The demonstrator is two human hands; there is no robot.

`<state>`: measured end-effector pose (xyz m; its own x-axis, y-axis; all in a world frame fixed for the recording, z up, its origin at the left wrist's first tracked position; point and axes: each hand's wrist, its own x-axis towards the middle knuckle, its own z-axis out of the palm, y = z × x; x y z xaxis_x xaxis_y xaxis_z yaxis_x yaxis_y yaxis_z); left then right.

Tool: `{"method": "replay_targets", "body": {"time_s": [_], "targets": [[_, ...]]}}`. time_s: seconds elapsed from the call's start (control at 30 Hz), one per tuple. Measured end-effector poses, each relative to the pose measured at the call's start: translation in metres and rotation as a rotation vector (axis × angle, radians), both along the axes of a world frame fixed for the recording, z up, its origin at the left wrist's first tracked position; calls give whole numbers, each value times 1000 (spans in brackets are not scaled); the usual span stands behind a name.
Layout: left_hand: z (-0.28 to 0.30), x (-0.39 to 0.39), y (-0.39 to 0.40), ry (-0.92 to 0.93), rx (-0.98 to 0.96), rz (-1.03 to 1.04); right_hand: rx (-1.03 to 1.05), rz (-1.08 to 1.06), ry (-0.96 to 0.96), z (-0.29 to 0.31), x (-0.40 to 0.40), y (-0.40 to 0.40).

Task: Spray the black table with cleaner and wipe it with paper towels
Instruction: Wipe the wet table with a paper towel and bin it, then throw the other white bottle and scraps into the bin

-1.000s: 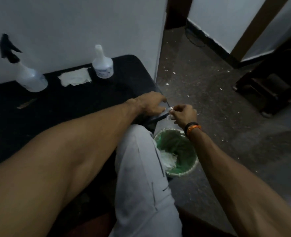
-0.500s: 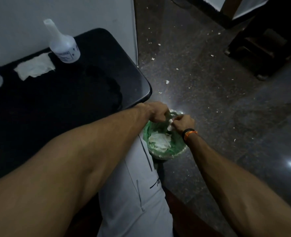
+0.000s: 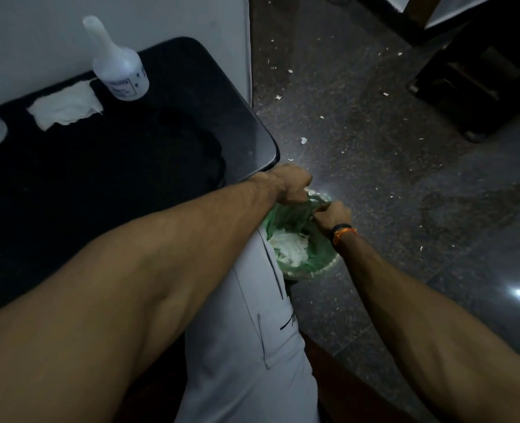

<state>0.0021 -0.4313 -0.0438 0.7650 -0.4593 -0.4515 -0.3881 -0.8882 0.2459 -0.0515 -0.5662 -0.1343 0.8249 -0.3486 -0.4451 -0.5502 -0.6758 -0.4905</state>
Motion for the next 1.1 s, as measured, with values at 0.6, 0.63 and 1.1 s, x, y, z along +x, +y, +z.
{"method": "replay_targets", "body": {"time_s": [0.6,0.63,1.1], "targets": [[73,10,192,-322,-40,285,178,7,-378,130,75,155],[73,9,210,-330,-28,318,190,44,-382,134,81,173],[27,15,361,-471,-59,662,164,389,-381,110,132,347]]}}
